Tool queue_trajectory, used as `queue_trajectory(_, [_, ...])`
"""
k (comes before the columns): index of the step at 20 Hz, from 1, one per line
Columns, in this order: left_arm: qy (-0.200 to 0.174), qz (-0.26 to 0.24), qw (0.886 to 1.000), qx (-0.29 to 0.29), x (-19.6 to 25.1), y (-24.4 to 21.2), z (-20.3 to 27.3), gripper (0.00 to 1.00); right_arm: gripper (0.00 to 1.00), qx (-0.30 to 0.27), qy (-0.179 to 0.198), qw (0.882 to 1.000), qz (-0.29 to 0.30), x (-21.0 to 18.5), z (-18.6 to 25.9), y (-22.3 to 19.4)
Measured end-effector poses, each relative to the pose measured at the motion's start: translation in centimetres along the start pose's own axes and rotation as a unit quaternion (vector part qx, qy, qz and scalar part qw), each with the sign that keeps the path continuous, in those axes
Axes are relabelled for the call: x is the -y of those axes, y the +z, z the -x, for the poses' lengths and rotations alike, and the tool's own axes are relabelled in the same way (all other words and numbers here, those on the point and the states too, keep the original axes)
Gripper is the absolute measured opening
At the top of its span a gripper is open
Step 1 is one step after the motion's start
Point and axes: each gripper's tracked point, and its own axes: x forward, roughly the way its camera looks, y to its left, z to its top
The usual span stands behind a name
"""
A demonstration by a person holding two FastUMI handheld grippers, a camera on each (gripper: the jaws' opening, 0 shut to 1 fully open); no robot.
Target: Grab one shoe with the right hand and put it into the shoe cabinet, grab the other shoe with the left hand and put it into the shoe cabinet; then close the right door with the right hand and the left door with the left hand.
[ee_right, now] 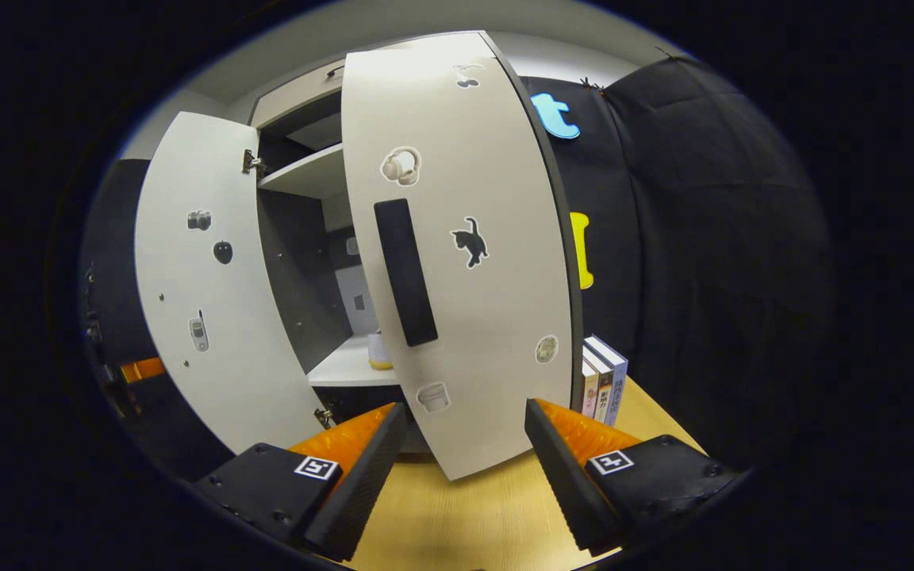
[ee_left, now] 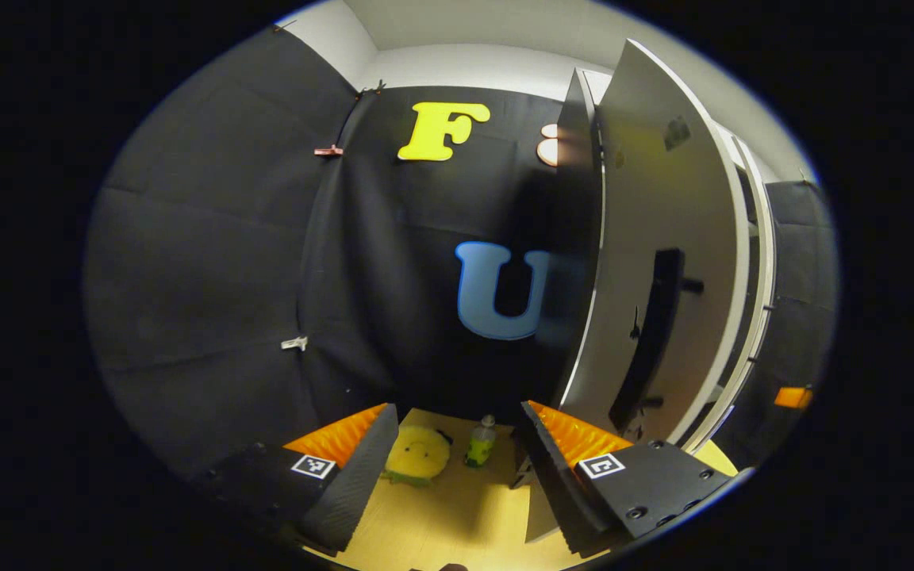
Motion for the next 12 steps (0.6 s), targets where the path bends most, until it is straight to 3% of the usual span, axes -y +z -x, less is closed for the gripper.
queue_trajectory(4, [-0.063, -0.007, 0.998, 0.013, 2.7, 3.4, -2.7, 0.95, 0.98, -0.023, -0.009, 1.0, 0.0, -1.0, 1.8, -2.7])
queue_trajectory(7, [-0.088, -0.022, 0.996, 0.013, 4.6, 3.5, -3.3, 0.95, 0.98, -0.036, -0.015, 0.999, -0.005, -1.5, 3.0, -4.1])
queue_trajectory(12, [-0.089, -0.041, 0.995, 0.021, 5.4, 4.3, -3.2, 0.95, 0.99, -0.035, -0.013, 0.999, -0.005, -1.1, 3.0, -4.7])
